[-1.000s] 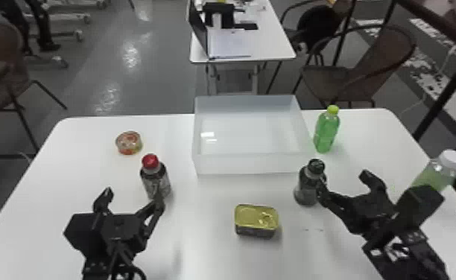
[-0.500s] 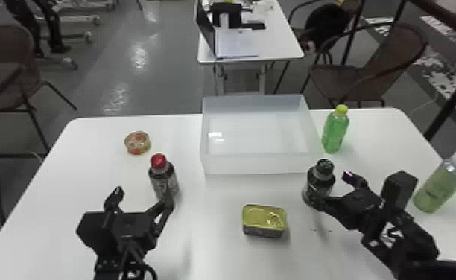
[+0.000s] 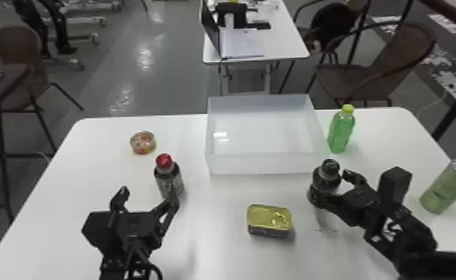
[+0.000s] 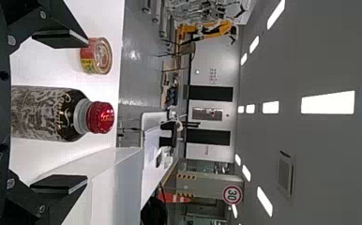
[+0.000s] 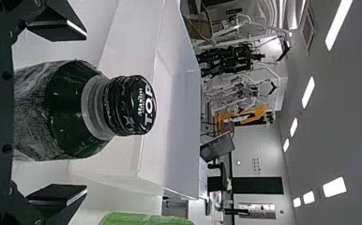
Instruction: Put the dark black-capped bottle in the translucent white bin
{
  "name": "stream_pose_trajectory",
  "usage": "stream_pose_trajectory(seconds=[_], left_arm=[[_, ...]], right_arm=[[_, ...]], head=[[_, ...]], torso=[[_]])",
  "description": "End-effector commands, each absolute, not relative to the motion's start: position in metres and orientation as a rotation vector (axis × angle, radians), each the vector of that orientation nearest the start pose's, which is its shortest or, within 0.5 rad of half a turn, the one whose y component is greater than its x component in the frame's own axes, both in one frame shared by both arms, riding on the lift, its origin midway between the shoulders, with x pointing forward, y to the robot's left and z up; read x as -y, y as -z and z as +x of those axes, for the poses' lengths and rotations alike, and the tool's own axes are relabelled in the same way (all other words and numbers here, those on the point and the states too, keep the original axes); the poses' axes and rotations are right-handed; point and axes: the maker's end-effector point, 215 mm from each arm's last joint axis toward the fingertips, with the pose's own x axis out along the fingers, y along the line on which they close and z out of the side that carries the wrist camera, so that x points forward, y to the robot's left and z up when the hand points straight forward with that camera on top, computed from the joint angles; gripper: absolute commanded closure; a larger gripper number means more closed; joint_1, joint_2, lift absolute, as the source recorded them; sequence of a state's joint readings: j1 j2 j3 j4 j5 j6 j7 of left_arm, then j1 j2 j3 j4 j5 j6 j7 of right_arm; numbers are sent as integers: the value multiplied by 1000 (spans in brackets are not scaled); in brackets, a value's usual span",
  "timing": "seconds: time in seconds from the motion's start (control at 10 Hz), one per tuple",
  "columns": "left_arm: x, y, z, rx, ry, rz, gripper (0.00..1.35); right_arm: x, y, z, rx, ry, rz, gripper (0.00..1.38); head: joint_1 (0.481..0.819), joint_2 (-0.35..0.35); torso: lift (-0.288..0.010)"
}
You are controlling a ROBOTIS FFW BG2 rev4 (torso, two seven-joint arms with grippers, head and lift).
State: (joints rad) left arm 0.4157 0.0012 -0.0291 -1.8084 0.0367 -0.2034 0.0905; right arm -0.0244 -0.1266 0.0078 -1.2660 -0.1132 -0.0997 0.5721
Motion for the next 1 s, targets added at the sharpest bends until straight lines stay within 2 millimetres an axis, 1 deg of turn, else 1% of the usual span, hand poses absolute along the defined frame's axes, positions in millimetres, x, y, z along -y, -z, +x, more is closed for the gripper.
stream_pose_trajectory(seconds=[0.0, 0.1, 0.2, 0.3, 0.4, 0.6, 0.7, 0.9], left_arm=[[-233, 370, 461, 23, -70, -48, 262], [-233, 369, 461, 25, -71, -49, 260], [-233, 369, 461, 25, -71, -49, 262], [-233, 369, 461, 26, -74, -51, 260], [-233, 369, 461, 25, -74, -51, 260], [-233, 369, 461, 25, -74, -53, 260], [-233, 370, 460, 23, -74, -54, 260], [-233, 371, 460, 22, -74, -56, 260]], right_arm=[[168, 463, 553, -178, -539, 40, 237], [165, 469, 555, -184, -542, 51, 366], [160, 471, 556, -188, -551, 55, 584], [154, 471, 555, -188, -561, 58, 687], [149, 468, 554, -184, -571, 71, 708], [140, 456, 547, -188, -594, 100, 707], [133, 441, 543, -198, -607, 107, 707], [119, 383, 552, -135, -643, 113, 707]], head=[[695, 69], [695, 70], [695, 71], [695, 75], [695, 80], [695, 93], [695, 99], [695, 110]], torso=[[-93], [-93], [-93], [-93], [-93], [-93], [-93], [-93]])
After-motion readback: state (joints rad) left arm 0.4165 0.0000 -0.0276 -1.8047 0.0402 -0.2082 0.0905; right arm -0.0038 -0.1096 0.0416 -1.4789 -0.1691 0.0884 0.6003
